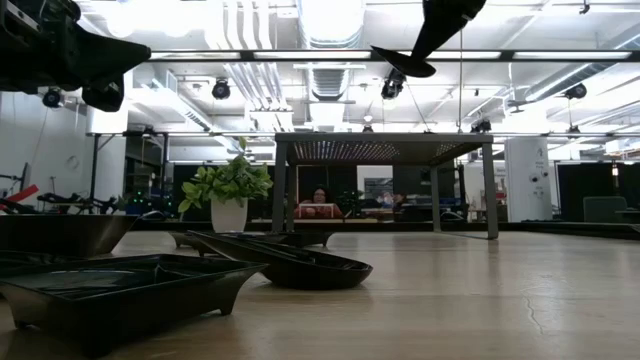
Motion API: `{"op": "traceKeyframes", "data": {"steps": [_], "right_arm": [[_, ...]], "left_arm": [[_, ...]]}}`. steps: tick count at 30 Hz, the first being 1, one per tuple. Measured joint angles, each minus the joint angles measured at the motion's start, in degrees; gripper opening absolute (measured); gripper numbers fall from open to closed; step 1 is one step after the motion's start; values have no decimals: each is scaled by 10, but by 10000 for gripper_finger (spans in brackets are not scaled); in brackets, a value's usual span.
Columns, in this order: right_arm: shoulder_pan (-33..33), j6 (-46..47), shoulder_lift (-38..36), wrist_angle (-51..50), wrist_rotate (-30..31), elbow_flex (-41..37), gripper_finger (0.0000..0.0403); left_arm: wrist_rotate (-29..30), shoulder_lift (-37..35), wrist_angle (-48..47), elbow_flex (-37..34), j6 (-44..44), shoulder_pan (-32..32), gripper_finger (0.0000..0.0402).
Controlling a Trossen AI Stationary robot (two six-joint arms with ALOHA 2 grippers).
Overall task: Pick & Place Mini shaped plates
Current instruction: Put the drop shaped plate on the shelf
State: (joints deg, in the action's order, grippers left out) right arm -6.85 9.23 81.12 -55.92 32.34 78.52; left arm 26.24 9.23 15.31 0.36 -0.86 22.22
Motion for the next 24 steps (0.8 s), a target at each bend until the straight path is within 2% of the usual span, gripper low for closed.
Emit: {"op": "traceKeyframes", "data": {"steps": [19, 24], "right_arm": [[32, -4, 0, -25, 4, 0, 8], [51, -30, 0, -26, -19, 0, 8]], "left_arm": [[0, 0, 0, 0, 0, 0, 0], [0, 0, 0, 0, 0, 0, 0]]}}
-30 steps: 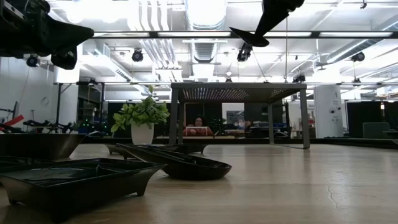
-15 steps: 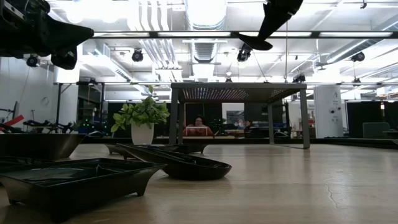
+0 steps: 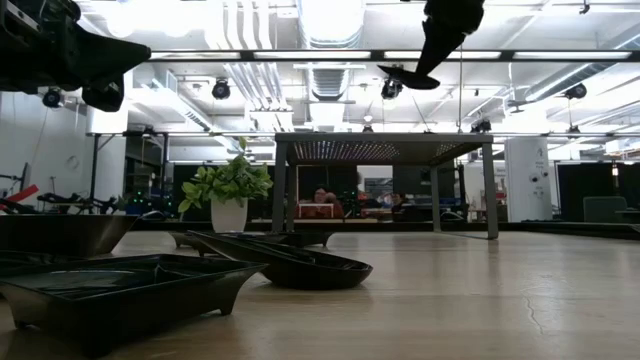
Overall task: Pick & Place Mini shaped plates
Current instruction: Put the drop shaped plate on the shelf
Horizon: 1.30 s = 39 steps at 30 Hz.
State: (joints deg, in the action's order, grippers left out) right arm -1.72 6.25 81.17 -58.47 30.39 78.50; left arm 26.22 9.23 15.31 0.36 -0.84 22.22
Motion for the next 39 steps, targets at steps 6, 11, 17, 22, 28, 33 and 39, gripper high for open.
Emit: {"op": "traceKeyframes", "data": {"steps": [6, 11, 17, 22, 28, 33, 39], "right_arm": [[0, -38, -1, -12, -6, 0, 8], [14, -46, -1, -43, -5, 0, 8], [50, -107, 0, -14, -19, 0, 8], [98, -113, 3, -5, -61, -9, 8], [140, -117, 3, 4, -127, -27, 8], [161, -119, 6, 4, -131, -38, 8], [164, -119, 8, 15, -144, -44, 8]], "left_arm": [[0, 0, 0, 0, 0, 0, 0], [0, 0, 0, 0, 0, 0, 0], [0, 0, 0, 0, 0, 0, 0], [0, 0, 0, 0, 0, 0, 0], [0, 0, 0, 0, 0, 0, 0], [0, 0, 0, 0, 0, 0, 0], [0, 0, 0, 0, 0, 0, 0]]}}
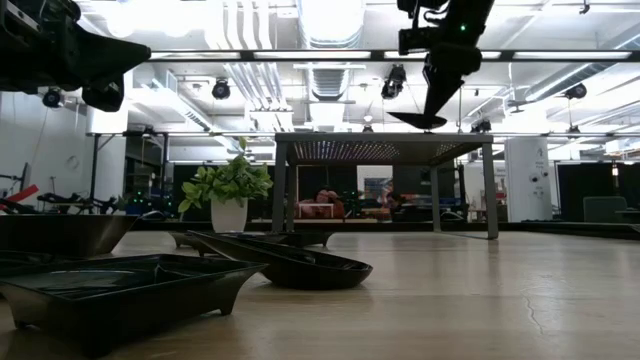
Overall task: Pick & Place Mini shaped plates
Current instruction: Put the drop shaped plate on the shelf, then stack the drop shaped plate on top of the other drop shaped plate on the shelf
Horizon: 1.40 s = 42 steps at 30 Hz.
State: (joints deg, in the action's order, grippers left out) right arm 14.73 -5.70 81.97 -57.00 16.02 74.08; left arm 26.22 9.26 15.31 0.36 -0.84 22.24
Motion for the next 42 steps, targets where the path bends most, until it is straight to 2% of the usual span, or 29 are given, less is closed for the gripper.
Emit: {"op": "traceKeyframes", "data": {"steps": [10, 16, 30, 33, 42], "right_arm": [[3, 10, 0, 8, -27, -23, 8], [3, 8, 0, 26, -11, -48, 8], [3, -5, 0, 39, -6, -50, 11], [3, -5, 0, 39, 3, -50, 25], [2, -3, -4, 39, 6, -50, 102]], "left_arm": [[0, 0, 0, 0, 0, 0, 0], [0, 0, 0, 0, 0, 0, 0], [0, 0, 0, 0, 0, 0, 0], [0, 0, 0, 0, 0, 0, 0], [0, 0, 0, 0, 0, 0, 0]]}}
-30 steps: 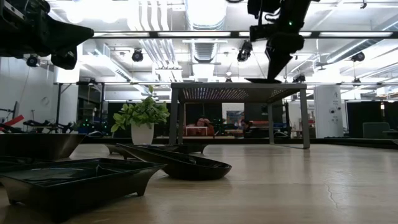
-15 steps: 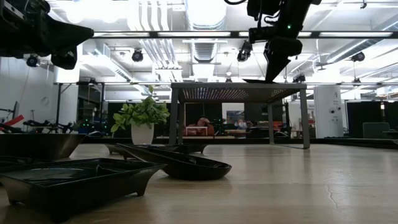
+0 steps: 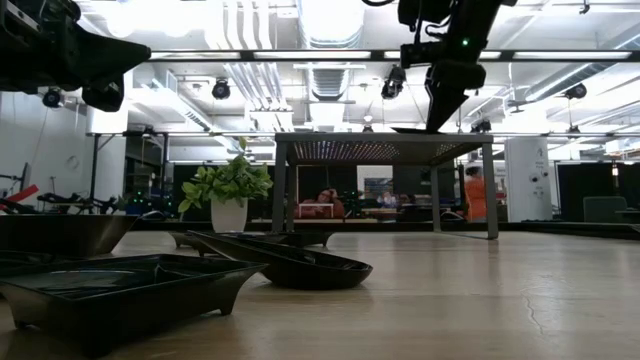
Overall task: Pick & Place Mini shaped plates
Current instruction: Stack the drop shaped plate on top of the other drop shaped plate on the shelf
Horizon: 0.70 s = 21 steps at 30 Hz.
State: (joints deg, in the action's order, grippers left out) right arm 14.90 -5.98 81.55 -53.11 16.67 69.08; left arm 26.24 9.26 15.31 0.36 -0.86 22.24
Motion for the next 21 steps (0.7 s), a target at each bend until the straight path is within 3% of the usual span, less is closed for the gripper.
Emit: {"op": "traceKeyframes", "data": {"steps": [13, 21], "right_arm": [[-2, 15, -9, -13, 0, 68, 141], [-39, 126, -15, -111, -1, 98, 129]], "left_arm": [[0, 0, 0, 0, 0, 0, 0], [0, 0, 0, 0, 0, 0, 0]]}}
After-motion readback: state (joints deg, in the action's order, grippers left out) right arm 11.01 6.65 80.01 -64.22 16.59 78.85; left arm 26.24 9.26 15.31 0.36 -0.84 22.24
